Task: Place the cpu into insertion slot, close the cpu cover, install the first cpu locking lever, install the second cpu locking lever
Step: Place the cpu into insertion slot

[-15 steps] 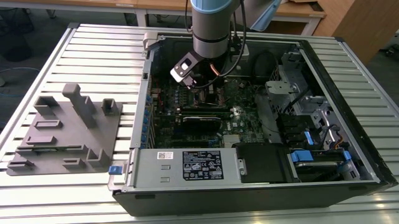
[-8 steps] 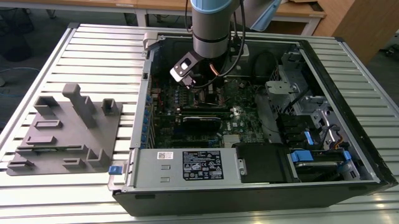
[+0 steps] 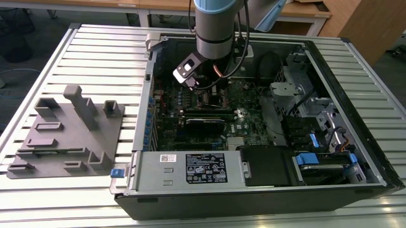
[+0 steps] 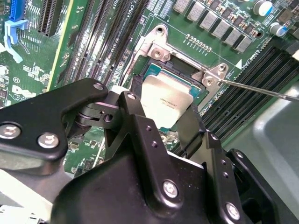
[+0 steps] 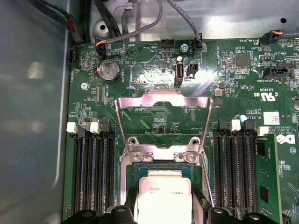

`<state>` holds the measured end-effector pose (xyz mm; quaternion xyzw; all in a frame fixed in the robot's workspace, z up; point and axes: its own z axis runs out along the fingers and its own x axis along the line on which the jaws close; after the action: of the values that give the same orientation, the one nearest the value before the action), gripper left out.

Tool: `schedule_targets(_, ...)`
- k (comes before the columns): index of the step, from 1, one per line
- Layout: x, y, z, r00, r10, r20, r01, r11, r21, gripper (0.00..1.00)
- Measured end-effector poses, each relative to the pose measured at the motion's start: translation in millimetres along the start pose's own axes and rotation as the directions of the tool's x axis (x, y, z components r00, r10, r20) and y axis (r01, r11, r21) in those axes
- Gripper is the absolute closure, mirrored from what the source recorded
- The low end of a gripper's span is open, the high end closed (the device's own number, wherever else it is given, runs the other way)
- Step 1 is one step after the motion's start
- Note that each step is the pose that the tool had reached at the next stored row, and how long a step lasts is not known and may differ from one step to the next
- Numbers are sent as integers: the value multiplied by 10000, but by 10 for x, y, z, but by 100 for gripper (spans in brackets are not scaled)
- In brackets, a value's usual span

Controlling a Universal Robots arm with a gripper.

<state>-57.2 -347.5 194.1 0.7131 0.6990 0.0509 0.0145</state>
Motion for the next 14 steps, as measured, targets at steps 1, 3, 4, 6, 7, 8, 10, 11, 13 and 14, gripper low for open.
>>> schedule_targets(1, 0, 0, 5, 10000, 1, -1, -1, 10000, 0, 46)
schedule_targets(3, -2, -2, 15, 10000, 9, 8, -9, 10000, 4, 46)
schedule_targets(4, -2, -3, 19, 10000, 12, 6, -12, 10000, 2, 46)
schedule_targets(6, -2, -3, 26, 10000, 15, 3, -15, 10000, 0, 46)
schedule_targets(7, -2, -3, 29, 10000, 15, 2, -15, 10000, -1, 46)
schedule_targets(8, -1, -3, 31, 10000, 16, 1, -16, 10000, -1, 46)
schedule_targets(10, -2, -4, 34, 10000, 16, 4, -16, 10000, 1, 46)
schedule_targets(11, -3, -4, 36, 10000, 16, 5, -16, 10000, 2, 46)
schedule_targets(13, -3, -5, 43, 10000, 15, 7, -15, 10000, 3, 46)
schedule_targets(14, -4, -5, 45, 10000, 15, 8, -15, 10000, 3, 46)
